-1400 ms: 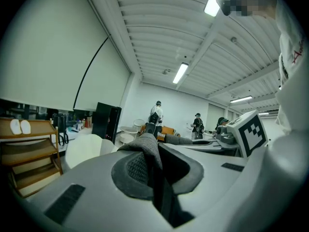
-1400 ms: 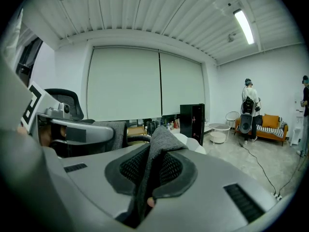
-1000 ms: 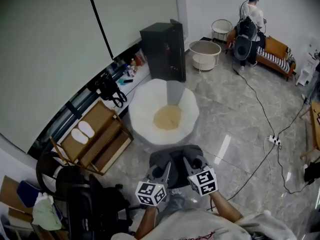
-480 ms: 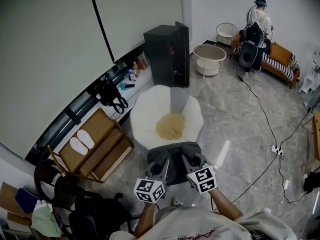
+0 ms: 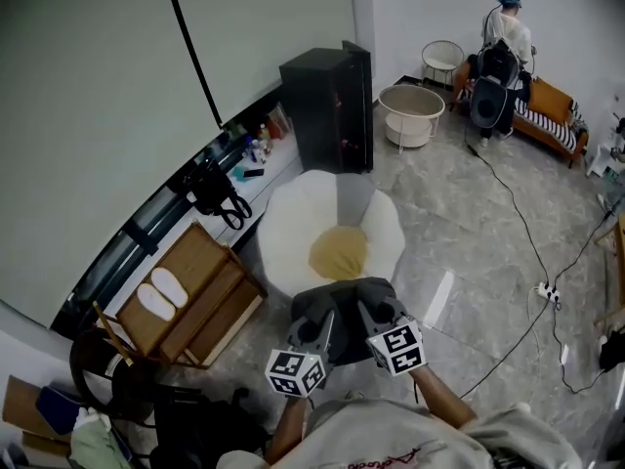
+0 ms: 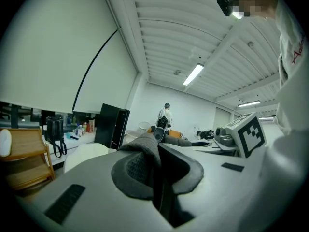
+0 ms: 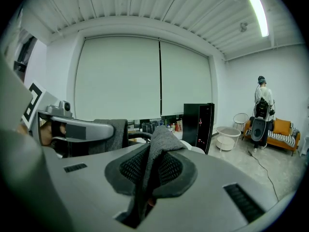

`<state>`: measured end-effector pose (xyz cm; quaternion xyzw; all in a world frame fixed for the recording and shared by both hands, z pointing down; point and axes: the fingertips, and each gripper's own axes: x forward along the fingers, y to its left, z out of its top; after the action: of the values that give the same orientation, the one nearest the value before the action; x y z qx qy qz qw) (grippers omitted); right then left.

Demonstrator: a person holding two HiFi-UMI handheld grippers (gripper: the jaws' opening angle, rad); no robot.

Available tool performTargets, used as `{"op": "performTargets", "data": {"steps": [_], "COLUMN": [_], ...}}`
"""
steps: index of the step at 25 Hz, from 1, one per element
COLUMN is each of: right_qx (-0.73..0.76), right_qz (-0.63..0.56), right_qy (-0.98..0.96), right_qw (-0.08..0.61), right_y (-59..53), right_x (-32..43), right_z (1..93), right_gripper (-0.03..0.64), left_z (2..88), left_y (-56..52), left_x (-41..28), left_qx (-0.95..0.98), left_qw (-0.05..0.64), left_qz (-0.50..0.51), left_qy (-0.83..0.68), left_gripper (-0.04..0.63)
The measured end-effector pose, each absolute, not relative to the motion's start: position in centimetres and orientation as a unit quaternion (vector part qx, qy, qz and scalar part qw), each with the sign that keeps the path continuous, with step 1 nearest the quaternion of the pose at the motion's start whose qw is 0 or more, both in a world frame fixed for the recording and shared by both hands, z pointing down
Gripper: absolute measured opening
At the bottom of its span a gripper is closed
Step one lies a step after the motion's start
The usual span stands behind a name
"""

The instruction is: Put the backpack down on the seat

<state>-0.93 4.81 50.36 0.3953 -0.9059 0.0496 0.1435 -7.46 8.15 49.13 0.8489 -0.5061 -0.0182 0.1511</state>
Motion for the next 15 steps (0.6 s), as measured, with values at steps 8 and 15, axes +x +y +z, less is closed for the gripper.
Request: {"op": "performTargets", "data": {"steps": [8,15], "right_qx": [0.404,0.407], "right_qz": [0.068,0.073], "right_qy": [-0.901,-0.899], "right_qw": [0.145,0.145], "right_y": [5.7,6.6], "right_x": [-1.6,-2.0], "right_z": [51.1,50.9], "right_gripper": [0.049,0.049], "left_z": [49.9,50.0], "left_y": [8.9,10.0], "left_x": [-8.2,-8.4], "left_qx": [0.852,0.85], "left_qw": [0.164,0.169], "left_qz": [-0.019,-0.025], "left_qy": [-0.497,-0.498], "left_gripper": [0.054,0.054]}}
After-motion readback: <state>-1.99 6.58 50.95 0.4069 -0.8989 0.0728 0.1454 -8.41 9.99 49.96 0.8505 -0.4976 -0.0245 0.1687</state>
